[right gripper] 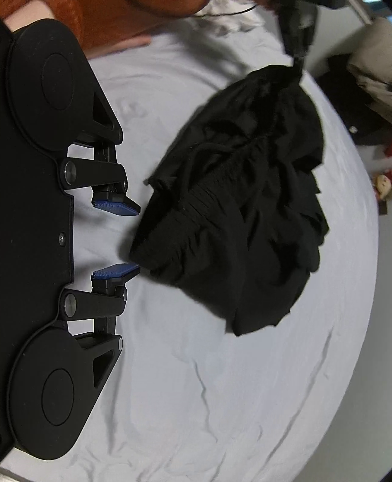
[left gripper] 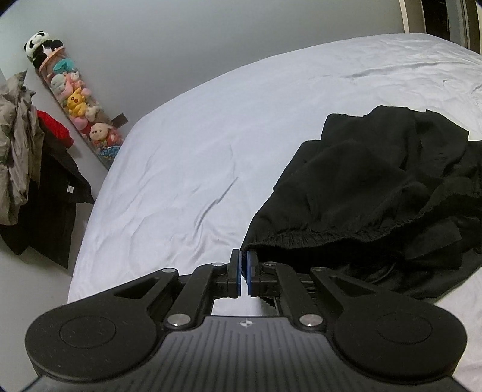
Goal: Fold clothes
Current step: 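Grasp the elastic waistband of the shorts with the right gripper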
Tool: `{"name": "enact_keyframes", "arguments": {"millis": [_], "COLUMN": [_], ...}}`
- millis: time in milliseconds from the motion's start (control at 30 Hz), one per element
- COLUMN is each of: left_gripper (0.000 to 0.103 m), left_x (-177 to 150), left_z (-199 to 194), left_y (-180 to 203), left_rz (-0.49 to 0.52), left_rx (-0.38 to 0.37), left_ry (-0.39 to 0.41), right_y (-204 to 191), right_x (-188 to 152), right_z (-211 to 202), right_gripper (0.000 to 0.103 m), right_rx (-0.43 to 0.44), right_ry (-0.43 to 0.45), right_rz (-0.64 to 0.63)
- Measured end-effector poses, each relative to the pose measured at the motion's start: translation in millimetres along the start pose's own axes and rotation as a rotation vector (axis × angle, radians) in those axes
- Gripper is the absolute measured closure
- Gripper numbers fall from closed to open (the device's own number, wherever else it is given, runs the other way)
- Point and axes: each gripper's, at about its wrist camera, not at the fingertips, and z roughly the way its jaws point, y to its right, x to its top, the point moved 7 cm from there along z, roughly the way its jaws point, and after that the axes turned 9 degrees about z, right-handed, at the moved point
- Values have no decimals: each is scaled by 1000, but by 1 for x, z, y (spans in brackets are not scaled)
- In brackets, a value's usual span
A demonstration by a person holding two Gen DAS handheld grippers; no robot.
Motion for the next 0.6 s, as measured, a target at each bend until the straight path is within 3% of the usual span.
{"name": "enact_keyframes", "arguments": {"millis": [133, 200, 267, 467, 600], "left_gripper": [100, 97, 97, 87, 86], "left_x": [-3, -6, -11, -14, -18], "left_z": [0, 1, 6, 19, 32], "left_y": [3, 6, 10, 19, 23], "left_rz": [23, 43, 62, 91, 106], "left_rx": [-26, -51, -68, -87, -85], "left_ry": [20, 27, 22, -7, -50], "right_y": [3, 7, 11, 17, 19], "right_x": [7, 12, 16, 16, 15], "right_z": [10, 11, 13, 23, 27], "right_gripper": [70, 86, 90, 91, 90], "right_rx": [-62, -85, -120, -124, -115], "right_ry": [46, 79, 107, 115, 107], "right_rz": [40, 87, 119, 149, 156]}}
